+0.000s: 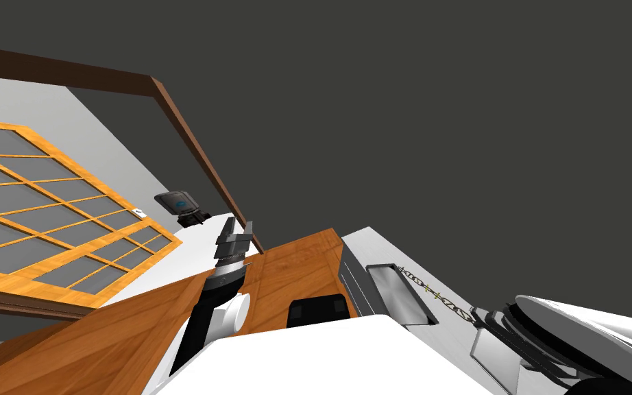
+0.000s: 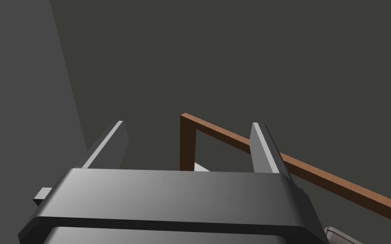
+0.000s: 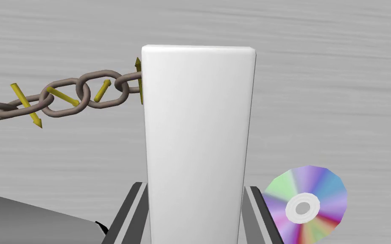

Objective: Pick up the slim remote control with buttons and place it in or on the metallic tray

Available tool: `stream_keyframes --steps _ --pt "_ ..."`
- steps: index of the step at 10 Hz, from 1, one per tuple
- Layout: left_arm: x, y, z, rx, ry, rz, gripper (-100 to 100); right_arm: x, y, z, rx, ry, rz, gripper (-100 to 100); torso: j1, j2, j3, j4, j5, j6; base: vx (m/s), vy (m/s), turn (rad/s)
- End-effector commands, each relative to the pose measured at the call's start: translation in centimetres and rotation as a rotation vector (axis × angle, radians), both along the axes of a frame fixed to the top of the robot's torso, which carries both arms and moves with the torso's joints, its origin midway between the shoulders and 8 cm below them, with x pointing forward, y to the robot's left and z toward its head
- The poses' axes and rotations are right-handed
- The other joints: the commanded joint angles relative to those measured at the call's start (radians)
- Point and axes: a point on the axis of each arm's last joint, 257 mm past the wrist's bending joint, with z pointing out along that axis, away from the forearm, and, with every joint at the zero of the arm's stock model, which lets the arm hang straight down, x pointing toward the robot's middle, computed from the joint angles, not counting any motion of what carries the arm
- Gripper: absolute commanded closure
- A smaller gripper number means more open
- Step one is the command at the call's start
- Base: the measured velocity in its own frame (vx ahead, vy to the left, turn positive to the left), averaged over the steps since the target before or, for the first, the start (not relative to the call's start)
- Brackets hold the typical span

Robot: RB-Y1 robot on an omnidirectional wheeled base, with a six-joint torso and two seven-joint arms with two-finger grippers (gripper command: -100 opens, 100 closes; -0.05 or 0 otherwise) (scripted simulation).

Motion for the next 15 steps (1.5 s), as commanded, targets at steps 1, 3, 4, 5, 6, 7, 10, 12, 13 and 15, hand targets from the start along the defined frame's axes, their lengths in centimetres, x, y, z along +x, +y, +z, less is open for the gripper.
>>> stream_keyframes --steps 1,3,4,5,6,7,10,12,13,15 --pt "0.0 0.0 0.0 0.0 0.0 0.0 0 -0.6 0.2 0.0 0.005 0.032 0.001 100 0.0 0.0 0.0 0.0 0.0 0.0 0.042 0.017 0.021" --pt "0.0 0.0 0.0 0.0 0.0 0.0 0 -0.9 0.4 0.5 0.007 0.071 0.015 100 0.0 -0.001 -0.001 0.0 0.0 0.0 0.049 0.021 0.027" --pt "0.0 0.0 0.0 0.0 0.0 0.0 0 -0.6 0.4 1.0 0.004 0.083 0.029 100 0.0 -0.001 -0.001 -0.001 0.0 0.0 0.035 0.018 0.022" --pt "0.0 0.0 0.0 0.0 0.0 0.0 0 0.3 0.3 1.9 0.001 0.082 0.049 100 0.0 -0.001 -0.001 0.0 0.001 -0.001 0.032 0.022 0.009" --pt "0.0 0.0 0.0 0.0 0.0 0.0 0 1.1 0.5 2.5 0.004 0.073 0.058 100 0.001 -0.001 -0.001 0.0 0.001 -0.001 0.042 0.037 0.001" --pt "0.0 0.0 0.0 0.0 0.0 0.0 0 2.0 1.1 3.0 0.019 0.056 0.064 100 0.002 -0.001 0.0 0.0 0.002 -0.001 0.107 0.072 -0.054" --pt "0.0 0.0 0.0 0.0 0.0 0.0 0 2.4 3.6 2.8 0.084 0.02 0.045 100 0.009 -0.007 -0.003 0.0 0.002 0.0 0.152 0.123 -0.075" --pt "0.0 0.0 0.0 0.0 0.0 0.0 0 2.4 5.4 2.4 0.132 -0.006 0.023 100 0.01 -0.006 -0.002 0.001 0.003 0.001 0.141 0.132 -0.074" --pt "0.0 0.0 0.0 0.0 0.0 0.0 0 2.5 6.4 2.2 0.157 -0.022 0.011 100 0.01 -0.006 -0.002 0.001 0.002 0.002 0.16 0.12 -0.096" --pt "0.0 0.0 0.0 0.0 0.0 0.0 0 2.7 7.4 2.2 0.185 -0.046 -0.005 100 0.008 -0.003 0.0 0.002 0.003 0.002 0.093 0.097 -0.051"
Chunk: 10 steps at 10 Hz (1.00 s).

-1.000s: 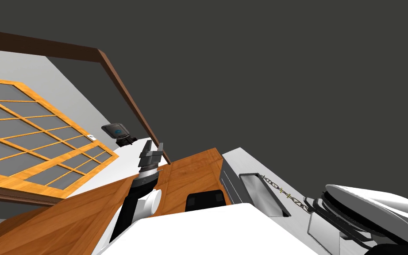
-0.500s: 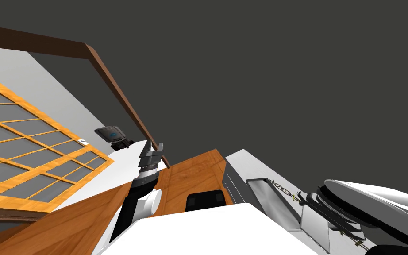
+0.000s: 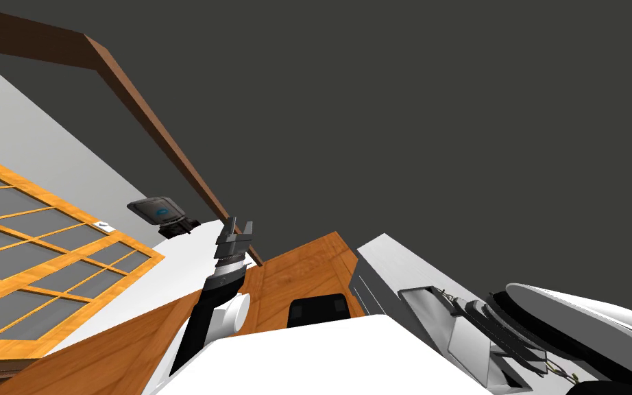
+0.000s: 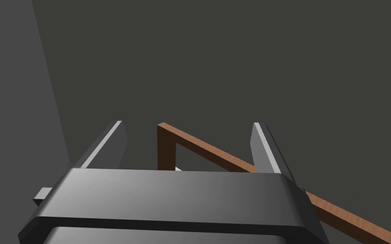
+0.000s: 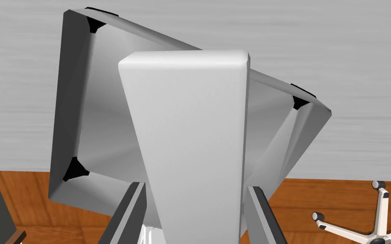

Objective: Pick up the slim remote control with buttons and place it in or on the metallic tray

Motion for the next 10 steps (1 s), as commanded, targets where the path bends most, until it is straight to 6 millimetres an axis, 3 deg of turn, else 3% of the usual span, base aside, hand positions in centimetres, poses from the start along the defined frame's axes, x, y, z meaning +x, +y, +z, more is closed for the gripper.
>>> stream_keyframes --steps 1,2,6,7,8,10 --pt "0.0 0.0 0.0 0.0 0.0 0.0 0 0.0 0.0 0.0 0.0 0.0 0.0 100 0.0 0.0 0.0 0.0 0.0 0.0 0.04 0.041 -0.017" --pt "0.0 0.0 0.0 0.0 0.0 0.0 0 0.1 0.1 0.0 0.003 -0.003 -0.001 -100 -0.004 0.003 0.002 0.0 0.0 0.0 0.008 0.01 0.004" --pt "0.0 0.0 0.0 0.0 0.0 0.0 0 0.1 0.1 0.0 0.002 -0.003 -0.001 -100 -0.008 0.007 0.004 0.001 -0.002 0.0 0.0 0.0 0.0" --pt "0.0 0.0 0.0 0.0 0.0 0.0 0 0.1 0.1 0.0 0.002 -0.003 -0.001 0 -0.008 0.007 0.004 0.002 -0.002 0.0 0.0 0.0 0.0" --pt "0.0 0.0 0.0 0.0 0.0 0.0 0 1.3 0.2 1.4 0.006 -0.003 0.012 -100 -0.008 0.007 0.004 0.002 -0.002 0.0 -0.007 -0.007 -0.096" --pt "0.0 0.0 0.0 0.0 0.0 0.0 0 2.4 0.3 2.9 0.01 -0.001 0.027 -100 -0.008 0.008 0.005 0.002 -0.001 0.0 -0.015 -0.006 -0.088"
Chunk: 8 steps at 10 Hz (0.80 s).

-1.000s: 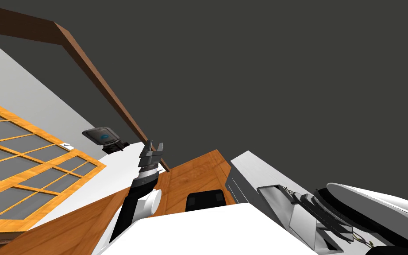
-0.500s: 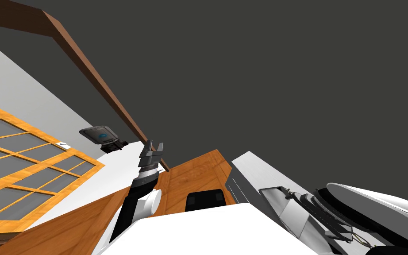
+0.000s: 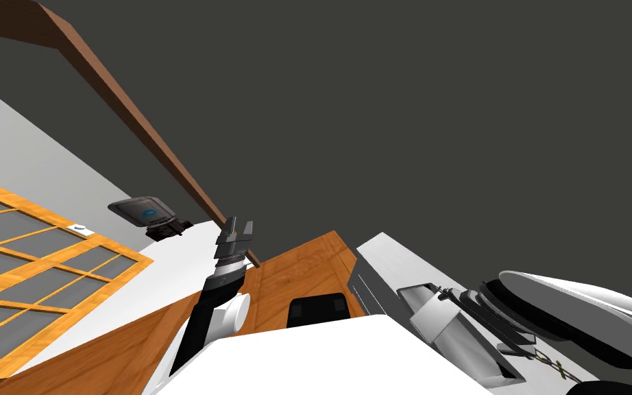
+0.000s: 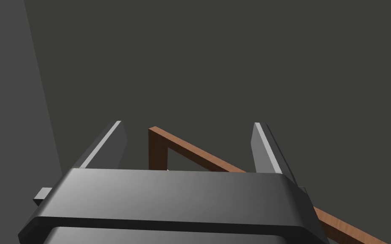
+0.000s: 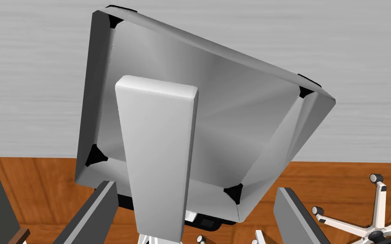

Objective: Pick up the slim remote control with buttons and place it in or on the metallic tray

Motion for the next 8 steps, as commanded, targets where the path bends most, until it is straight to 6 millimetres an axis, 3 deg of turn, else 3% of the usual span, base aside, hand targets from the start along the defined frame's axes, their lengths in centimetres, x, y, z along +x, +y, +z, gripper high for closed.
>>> stream_keyframes --steps 1,3,4,5,8 --pt "0.0 0.0 0.0 0.0 0.0 0.0 0 0.7 0.0 1.1 0.004 0.003 0.011 -100 0.0 0.0 0.0 0.0 0.0 0.0 -0.013 -0.007 -0.063" --pt "0.0 0.0 0.0 0.0 0.0 0.0 0 1.8 0.3 2.5 0.008 0.006 0.028 -100 0.0 0.0 0.0 0.0 0.0 0.0 -0.013 -0.008 -0.067" --pt "0.0 0.0 0.0 0.0 0.0 0.0 0 1.5 0.4 2.1 0.006 0.004 0.024 -100 0.0 0.0 0.0 0.0 0.0 0.0 0.0 0.0 0.0" --pt "0.0 0.0 0.0 0.0 0.0 0.0 0 1.5 0.4 2.2 0.007 0.006 0.024 0 0.0 0.0 0.0 0.0 0.0 0.0 0.0 0.0 0.0" --pt "0.0 0.0 0.0 0.0 0.0 0.0 0 1.5 0.4 2.2 0.007 0.005 0.024 0 0.0 -0.001 0.0 0.0 0.0 0.0 0.0 0.0 0.0"
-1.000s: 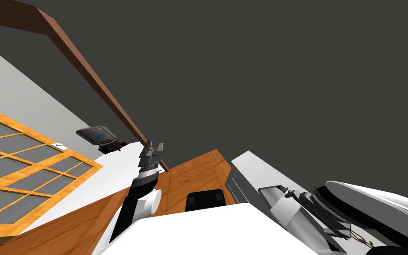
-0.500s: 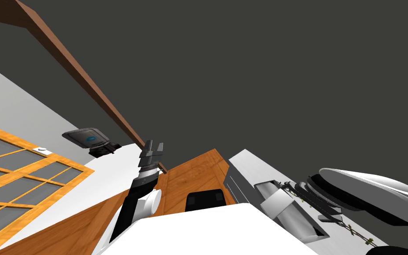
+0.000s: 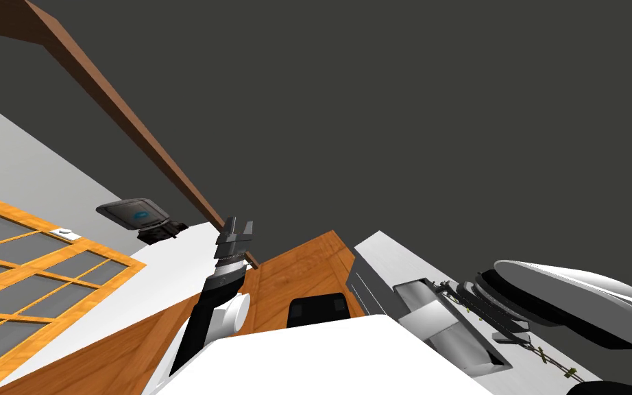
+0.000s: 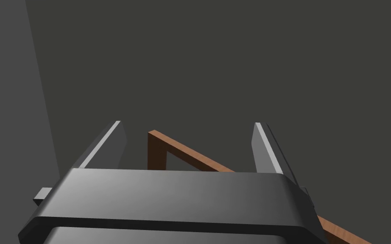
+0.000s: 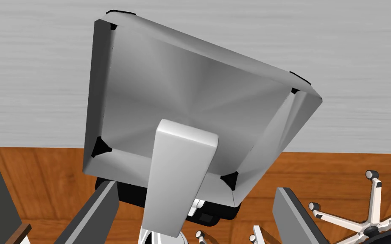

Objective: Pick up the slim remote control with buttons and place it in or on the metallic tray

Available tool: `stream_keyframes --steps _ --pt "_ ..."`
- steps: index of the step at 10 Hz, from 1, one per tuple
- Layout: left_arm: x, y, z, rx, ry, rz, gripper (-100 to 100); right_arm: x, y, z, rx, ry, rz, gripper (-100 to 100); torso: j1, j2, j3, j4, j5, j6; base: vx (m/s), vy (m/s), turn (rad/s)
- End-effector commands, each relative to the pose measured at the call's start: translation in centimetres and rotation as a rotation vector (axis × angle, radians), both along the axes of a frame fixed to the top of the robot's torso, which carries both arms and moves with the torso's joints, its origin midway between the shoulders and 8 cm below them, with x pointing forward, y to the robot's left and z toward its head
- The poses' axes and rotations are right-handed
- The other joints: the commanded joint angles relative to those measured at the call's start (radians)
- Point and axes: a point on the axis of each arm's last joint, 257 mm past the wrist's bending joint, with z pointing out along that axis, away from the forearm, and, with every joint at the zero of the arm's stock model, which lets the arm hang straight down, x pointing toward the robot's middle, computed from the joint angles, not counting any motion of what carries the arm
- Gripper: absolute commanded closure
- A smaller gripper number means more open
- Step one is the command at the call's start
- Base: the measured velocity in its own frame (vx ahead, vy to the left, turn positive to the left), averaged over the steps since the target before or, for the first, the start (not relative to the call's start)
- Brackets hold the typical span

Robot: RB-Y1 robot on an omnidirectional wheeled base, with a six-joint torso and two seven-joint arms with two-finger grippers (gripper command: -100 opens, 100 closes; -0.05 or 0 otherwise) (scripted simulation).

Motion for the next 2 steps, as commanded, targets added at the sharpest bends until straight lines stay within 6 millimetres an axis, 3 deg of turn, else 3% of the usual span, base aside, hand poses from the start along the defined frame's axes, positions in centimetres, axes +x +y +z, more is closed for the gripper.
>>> stream_keyframes --steps 1,2 --pt "0.0 0.0 0.0 0.0 0.0 0.0 0 0.0 0.0 0.0 0.0 0.0 0.0 0 0.0 0.0 0.0 0.0 0.0 0.0 0.0 0.0 0.0" --pt "0.0 0.0 0.0 0.0 0.0 0.0 0 0.0 0.0 0.0 0.0 0.0 0.0 0 0.0 0.0 0.0 0.0 0.0 0.0 0.0 0.0 0.0"
